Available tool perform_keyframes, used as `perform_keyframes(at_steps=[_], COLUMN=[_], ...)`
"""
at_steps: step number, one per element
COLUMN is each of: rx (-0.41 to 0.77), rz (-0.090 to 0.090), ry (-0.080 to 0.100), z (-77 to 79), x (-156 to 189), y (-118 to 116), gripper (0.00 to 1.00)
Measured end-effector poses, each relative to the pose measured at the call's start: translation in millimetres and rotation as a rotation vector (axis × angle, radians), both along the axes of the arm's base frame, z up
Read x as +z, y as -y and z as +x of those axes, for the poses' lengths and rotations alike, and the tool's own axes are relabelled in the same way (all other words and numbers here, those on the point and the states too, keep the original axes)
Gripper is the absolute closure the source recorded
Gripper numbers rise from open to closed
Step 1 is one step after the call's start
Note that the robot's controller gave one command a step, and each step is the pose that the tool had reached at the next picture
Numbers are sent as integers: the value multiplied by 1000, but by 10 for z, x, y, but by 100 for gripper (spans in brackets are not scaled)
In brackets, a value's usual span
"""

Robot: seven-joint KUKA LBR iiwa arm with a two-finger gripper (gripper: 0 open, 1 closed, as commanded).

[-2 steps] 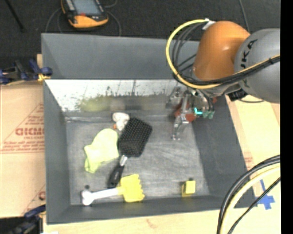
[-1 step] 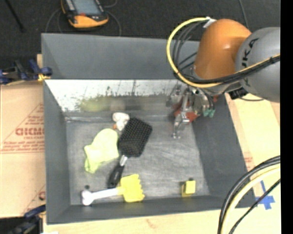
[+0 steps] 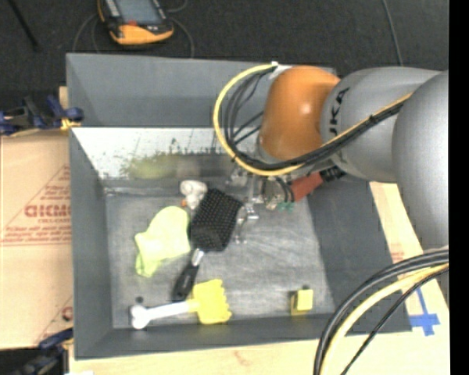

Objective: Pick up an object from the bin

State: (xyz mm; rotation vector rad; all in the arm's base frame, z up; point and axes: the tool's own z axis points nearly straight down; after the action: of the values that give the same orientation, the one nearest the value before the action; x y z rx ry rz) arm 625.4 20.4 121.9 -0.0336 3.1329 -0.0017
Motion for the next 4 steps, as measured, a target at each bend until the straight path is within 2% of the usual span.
perform_keyframes(at_steps=[1,2,3,4], rx=[105,485,580,804], rz=[-1,-3,-1,-3], ry=[-6,0,-3,-2], z=[-33,94,-73,57], x=[64,108,-328,-469], y=[-389,-412,-900,-1145], gripper=[0,0,0,100])
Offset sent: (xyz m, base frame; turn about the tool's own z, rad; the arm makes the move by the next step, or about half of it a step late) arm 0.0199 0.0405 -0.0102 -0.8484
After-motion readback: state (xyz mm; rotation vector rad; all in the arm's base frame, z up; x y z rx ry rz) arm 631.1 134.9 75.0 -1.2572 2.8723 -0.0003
